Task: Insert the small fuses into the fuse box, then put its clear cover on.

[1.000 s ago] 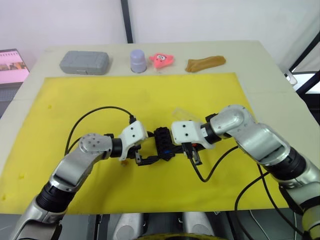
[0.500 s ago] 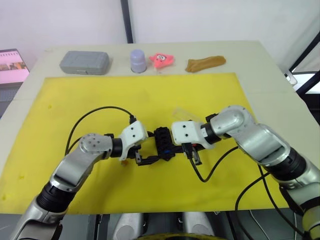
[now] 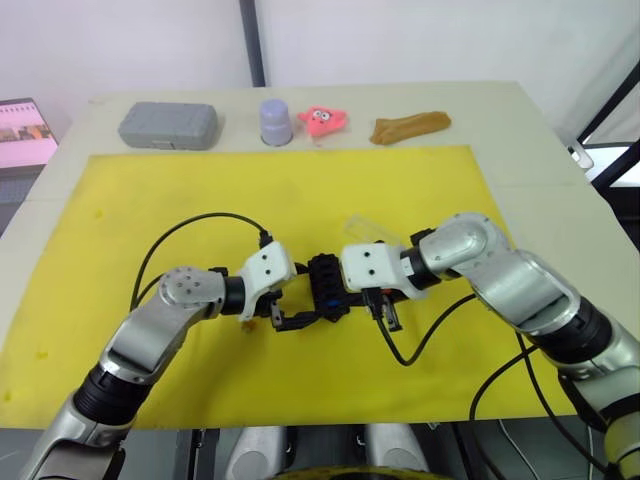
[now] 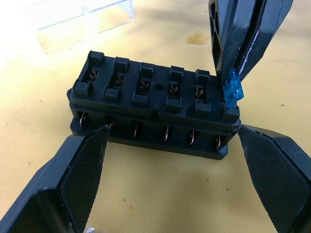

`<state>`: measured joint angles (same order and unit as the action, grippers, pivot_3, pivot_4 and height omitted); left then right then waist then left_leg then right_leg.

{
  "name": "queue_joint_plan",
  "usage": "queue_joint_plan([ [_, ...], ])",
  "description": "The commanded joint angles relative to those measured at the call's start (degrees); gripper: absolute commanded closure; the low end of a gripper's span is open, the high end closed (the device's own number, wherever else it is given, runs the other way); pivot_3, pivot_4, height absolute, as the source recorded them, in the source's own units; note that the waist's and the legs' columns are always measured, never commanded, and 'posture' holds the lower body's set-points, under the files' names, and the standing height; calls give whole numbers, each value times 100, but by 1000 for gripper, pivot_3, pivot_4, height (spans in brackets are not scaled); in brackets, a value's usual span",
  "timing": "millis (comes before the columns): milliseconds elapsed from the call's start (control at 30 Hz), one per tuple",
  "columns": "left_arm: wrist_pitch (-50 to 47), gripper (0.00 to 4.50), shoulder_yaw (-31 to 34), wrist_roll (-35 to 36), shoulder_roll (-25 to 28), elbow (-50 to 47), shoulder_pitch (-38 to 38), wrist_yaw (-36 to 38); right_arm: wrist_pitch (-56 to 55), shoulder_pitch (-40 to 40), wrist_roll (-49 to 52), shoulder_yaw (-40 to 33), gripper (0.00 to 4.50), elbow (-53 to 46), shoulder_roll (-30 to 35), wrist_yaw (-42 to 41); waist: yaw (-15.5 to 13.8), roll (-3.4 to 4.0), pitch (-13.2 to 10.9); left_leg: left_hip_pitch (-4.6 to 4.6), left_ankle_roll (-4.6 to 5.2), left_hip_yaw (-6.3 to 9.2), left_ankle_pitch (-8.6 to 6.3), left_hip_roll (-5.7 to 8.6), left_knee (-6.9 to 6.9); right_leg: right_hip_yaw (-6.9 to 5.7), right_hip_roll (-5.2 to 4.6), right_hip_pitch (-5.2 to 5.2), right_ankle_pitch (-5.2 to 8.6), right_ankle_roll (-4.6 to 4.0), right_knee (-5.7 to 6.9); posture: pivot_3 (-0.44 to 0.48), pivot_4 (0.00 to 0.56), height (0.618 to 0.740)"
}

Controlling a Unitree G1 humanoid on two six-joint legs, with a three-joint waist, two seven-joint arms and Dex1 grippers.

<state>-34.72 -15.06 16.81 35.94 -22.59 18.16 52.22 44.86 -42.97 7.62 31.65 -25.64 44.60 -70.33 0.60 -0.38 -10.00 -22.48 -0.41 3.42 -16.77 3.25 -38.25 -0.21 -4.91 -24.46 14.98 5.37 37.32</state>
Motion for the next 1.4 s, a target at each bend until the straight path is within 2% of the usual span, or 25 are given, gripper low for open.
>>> queue_joint_plan([
  [33, 69, 70, -13, 0, 2, -151, 30, 0, 68, 39, -25, 83, 4500, -140, 72, -41, 0, 0, 0, 0, 0, 0, 0, 0, 0, 0, 0, 0, 0, 0, 0, 0, 150, 731],
  [767, -128, 70, 64, 87, -211, 20, 74, -151, -80, -97, -154, 30, 4500, -311, 97, 3, -3, 0, 0, 0, 0, 0, 0, 0, 0, 0, 0, 0, 0, 0, 0, 0, 150, 731],
  [1400, -230, 70, 65, 45, -230, 63, 155, -157, 245, -187, -131, 31, 4500, -387, 92, 32, -6, 0, 0, 0, 0, 0, 0, 1, -2, 0, -1, 1, 0, 0, 0, 0, 150, 731],
])
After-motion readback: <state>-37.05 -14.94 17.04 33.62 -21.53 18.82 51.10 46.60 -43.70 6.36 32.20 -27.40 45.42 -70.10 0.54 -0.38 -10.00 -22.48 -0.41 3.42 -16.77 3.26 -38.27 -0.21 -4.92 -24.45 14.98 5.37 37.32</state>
